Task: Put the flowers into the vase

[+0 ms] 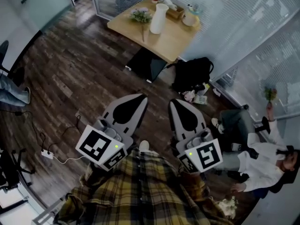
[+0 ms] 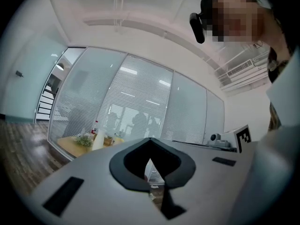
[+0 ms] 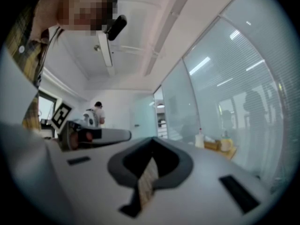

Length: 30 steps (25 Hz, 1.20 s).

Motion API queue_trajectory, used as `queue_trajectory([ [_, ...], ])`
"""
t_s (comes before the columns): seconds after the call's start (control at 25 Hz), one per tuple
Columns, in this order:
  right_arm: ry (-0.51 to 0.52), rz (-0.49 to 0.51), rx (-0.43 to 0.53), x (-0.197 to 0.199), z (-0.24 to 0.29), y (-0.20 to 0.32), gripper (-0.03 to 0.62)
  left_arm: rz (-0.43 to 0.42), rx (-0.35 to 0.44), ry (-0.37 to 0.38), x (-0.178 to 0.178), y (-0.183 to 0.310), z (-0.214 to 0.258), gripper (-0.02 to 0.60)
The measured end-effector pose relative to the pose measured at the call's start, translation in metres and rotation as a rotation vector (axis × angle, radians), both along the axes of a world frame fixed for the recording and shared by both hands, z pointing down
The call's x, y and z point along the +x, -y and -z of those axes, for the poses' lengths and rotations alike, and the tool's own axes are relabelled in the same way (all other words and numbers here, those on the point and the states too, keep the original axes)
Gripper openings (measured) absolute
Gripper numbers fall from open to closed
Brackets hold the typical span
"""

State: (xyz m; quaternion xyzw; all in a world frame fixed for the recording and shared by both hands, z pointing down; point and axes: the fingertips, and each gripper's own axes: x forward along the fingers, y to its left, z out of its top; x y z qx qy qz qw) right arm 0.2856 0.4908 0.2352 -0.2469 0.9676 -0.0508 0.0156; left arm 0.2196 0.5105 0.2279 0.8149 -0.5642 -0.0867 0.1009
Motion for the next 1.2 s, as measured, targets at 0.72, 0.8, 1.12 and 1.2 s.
queue_trajectory([
  [0.72,-0.002,0.063,-0.022,-0.024,-0.012,0.021,0.012,0.089,-0.004,-0.018,-0.035,0.015,-0.008,0.009],
  [0.8,-0.009,0.056,-0.022,-0.032,-0.015,0.031,0.012,0.086,0.001,-0.019,-0.046,0.026,-0.009,0.008],
  [1.12,-0.008,0.023,-0.031,-0.099,-0.015,0.096,0.012,0.054,-0.002,-0.025,-0.114,0.096,-0.008,0.009],
  [1.2,-0.007,0.011,-0.031,-0.116,-0.013,0.115,0.012,0.042,0.000,-0.024,-0.131,0.115,-0.007,0.008],
])
